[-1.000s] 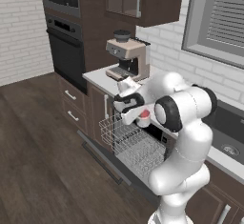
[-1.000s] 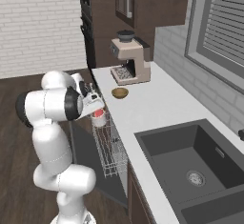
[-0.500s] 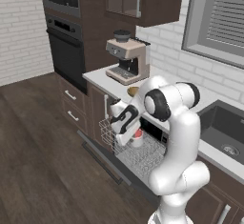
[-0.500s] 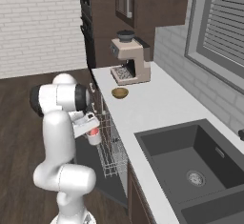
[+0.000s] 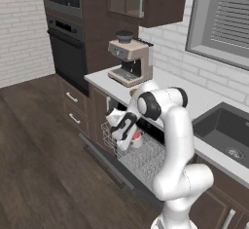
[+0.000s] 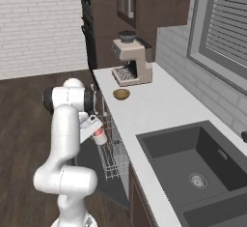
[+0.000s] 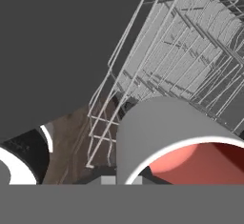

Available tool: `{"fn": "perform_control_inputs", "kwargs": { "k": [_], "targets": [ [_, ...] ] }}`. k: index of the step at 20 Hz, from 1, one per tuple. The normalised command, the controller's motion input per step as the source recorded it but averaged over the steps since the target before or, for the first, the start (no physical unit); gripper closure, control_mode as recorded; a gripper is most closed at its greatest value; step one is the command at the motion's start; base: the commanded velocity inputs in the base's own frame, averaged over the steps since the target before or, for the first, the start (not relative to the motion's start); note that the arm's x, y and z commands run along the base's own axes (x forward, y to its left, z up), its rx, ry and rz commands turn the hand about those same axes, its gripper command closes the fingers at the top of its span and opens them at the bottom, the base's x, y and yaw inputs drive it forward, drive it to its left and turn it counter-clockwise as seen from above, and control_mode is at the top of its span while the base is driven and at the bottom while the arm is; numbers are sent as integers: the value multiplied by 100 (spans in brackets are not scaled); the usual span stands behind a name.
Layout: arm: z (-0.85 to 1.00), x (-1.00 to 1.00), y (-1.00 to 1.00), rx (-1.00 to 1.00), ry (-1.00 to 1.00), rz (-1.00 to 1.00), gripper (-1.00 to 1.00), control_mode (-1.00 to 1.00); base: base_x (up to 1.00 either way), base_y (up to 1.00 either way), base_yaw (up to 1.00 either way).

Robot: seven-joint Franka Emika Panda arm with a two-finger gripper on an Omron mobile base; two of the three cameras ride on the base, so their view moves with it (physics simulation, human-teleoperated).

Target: Pick up the cup and bowl from the counter, place them in the dishwasher, and close the dishwasher door.

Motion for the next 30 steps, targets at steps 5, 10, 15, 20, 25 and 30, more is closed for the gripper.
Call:
{"fn": "perform_control_inputs", "kwargs": {
  "k": [5,10,15,20,25,30],
  "targets": [
    [-61,47,-14,-2,2,11,100,-100,0,0,0],
    [-26,28,-41,2,1,8,100,-100,0,0,0],
    [-64,33,-31,2,8,8,100,-100,0,0,0],
    [-64,47,-31,3,10,8,100,-100,0,0,0],
    [-83,28,-8,1,9,8,100,-100,0,0,0],
    [-98,-23,27,0,5,12,100,-100,0,0,0]
  ]
}}
